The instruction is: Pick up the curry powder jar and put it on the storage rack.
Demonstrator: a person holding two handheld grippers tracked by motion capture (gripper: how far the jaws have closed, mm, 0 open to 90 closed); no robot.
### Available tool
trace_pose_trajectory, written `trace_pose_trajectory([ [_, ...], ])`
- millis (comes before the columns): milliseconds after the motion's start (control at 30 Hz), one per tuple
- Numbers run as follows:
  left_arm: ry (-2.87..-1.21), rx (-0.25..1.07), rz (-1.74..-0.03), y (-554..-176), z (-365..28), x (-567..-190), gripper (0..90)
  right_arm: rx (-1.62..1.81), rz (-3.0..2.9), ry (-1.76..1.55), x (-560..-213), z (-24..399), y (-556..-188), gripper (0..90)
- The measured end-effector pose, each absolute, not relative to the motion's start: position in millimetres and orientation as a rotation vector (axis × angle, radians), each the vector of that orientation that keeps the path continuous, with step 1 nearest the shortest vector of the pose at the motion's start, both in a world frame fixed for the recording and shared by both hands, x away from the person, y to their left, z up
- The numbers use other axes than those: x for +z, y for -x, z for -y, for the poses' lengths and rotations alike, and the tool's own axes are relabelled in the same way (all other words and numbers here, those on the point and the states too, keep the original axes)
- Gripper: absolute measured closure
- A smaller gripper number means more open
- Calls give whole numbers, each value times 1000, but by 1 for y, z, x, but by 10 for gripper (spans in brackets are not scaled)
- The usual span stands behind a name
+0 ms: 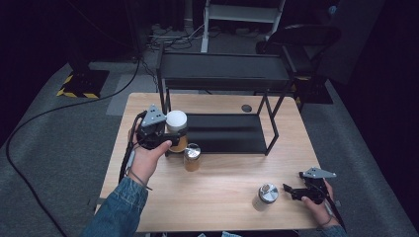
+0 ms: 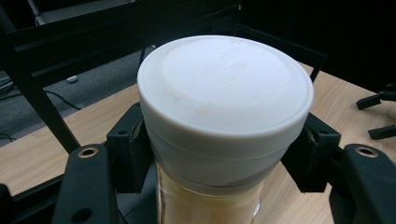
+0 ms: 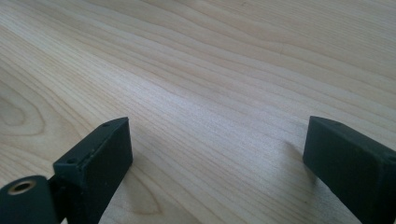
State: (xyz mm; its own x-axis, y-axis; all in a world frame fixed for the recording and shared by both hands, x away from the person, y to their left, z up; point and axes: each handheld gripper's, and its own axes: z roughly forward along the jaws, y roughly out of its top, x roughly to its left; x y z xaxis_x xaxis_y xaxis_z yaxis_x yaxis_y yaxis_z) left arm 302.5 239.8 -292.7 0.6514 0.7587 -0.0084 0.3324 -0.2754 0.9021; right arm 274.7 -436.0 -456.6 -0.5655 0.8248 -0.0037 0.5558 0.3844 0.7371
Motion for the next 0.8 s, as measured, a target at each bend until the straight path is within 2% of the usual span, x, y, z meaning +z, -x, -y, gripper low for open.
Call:
trace_pose_trajectory([
  [800, -1931, 524, -880, -354, -207, -300, 340, 992, -2261, -1219, -457, 434, -271, 80],
])
